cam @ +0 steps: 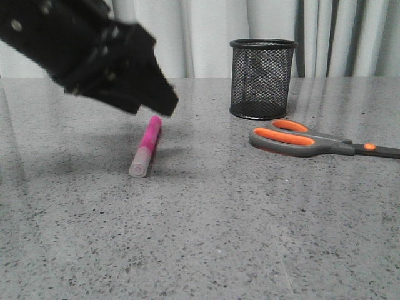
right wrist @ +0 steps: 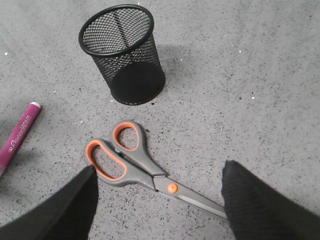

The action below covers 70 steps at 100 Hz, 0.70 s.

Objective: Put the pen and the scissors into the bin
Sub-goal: 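Lower the left gripper onto the pink marker and close it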

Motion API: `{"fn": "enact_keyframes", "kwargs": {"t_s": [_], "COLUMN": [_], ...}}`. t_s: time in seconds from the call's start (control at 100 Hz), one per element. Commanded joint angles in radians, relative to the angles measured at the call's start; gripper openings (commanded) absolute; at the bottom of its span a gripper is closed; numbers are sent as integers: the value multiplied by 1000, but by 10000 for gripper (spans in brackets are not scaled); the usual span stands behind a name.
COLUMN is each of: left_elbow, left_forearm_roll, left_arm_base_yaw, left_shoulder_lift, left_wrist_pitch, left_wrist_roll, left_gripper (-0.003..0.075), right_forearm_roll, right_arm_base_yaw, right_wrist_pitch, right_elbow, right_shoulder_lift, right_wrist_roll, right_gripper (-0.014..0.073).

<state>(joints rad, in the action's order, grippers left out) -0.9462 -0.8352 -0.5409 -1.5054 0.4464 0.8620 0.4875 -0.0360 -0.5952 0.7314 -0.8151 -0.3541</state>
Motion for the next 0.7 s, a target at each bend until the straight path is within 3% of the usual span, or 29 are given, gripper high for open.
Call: {"fn": "enact_keyframes", "kwargs": {"t_s": [0.0,0.39,0.69], "left_elbow": [-38,-38,-38], "left_forearm_roll": [21,28,29], "left_arm_base_yaw": [-7,-7,-7], "left_shoulder_lift": [5,-47,-91], "left_wrist_pitch": [-32,-135,-139], "left_wrist_roll": [-35,-35,-35], "left_gripper": [411,411,388], "right_forearm_roll": [12,12,12], "right_arm_base_yaw": [-3,-3,-3], "right_wrist_pitch": [46,48,50], "right_elbow": [36,36,36], "right_shoulder_lift": [-2,-2,-2], "right_wrist_roll": [-17,-20,-20], "right_gripper": [474,474,474]}}
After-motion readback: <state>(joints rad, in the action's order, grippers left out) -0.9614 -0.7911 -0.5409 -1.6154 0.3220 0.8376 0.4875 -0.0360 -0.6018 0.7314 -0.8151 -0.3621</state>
